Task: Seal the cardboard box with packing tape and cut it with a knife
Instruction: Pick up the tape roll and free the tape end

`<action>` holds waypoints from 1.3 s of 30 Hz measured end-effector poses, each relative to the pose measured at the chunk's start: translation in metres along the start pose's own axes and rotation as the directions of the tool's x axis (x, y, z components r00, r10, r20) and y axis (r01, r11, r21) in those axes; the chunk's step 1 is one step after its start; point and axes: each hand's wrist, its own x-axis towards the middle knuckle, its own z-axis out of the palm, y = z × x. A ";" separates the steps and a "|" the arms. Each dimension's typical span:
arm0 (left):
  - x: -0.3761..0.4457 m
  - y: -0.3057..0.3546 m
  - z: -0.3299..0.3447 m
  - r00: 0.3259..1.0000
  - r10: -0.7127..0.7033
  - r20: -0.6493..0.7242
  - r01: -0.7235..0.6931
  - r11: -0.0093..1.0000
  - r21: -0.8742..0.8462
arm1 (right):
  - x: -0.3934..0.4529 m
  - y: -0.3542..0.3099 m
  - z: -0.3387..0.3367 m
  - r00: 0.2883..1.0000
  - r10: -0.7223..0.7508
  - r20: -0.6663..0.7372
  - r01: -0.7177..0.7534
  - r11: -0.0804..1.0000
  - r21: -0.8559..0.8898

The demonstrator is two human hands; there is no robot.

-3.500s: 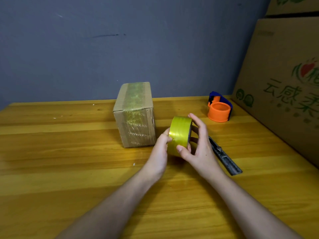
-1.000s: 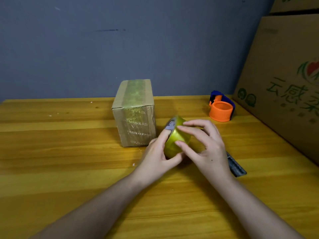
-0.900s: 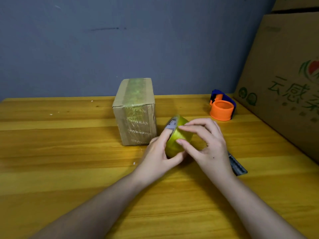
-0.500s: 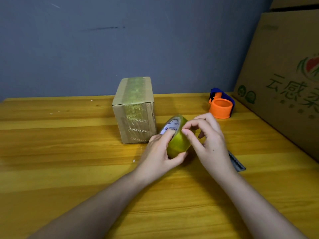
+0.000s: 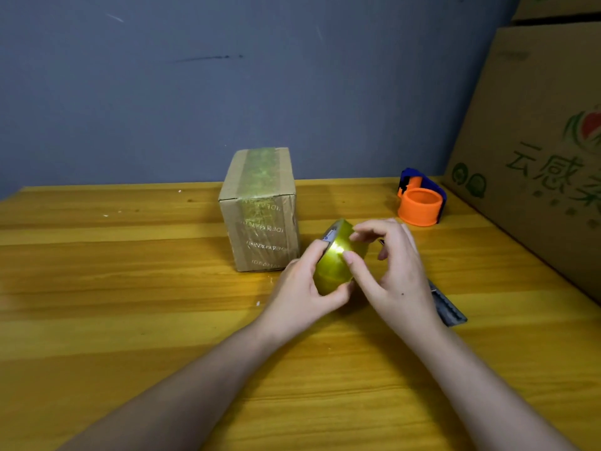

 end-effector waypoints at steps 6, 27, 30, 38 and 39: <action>0.000 -0.002 0.000 1.000 0.016 0.018 -0.018 0.995 0.095 | 0.002 0.003 -0.001 0.997 0.077 -0.018 -0.076 0.995 0.062; 0.000 -0.002 0.001 0.999 0.037 -0.024 -0.034 0.992 0.123 | 0.002 -0.004 -0.005 0.963 -0.258 0.074 0.268 0.935 -0.233; 0.001 -0.005 0.000 0.999 0.009 -0.052 -0.010 1.000 -0.020 | -0.002 -0.013 -0.002 0.917 -0.370 0.145 0.396 0.886 -0.241; 0.001 -0.002 0.002 0.992 -0.012 -0.124 0.017 0.999 0.039 | -0.001 -0.015 -0.001 0.982 -0.188 0.007 0.187 0.971 -0.152; 0.002 -0.003 0.001 0.993 -0.012 -0.116 0.017 0.999 0.035 | -0.002 -0.014 -0.001 0.983 -0.184 0.000 0.182 0.971 -0.155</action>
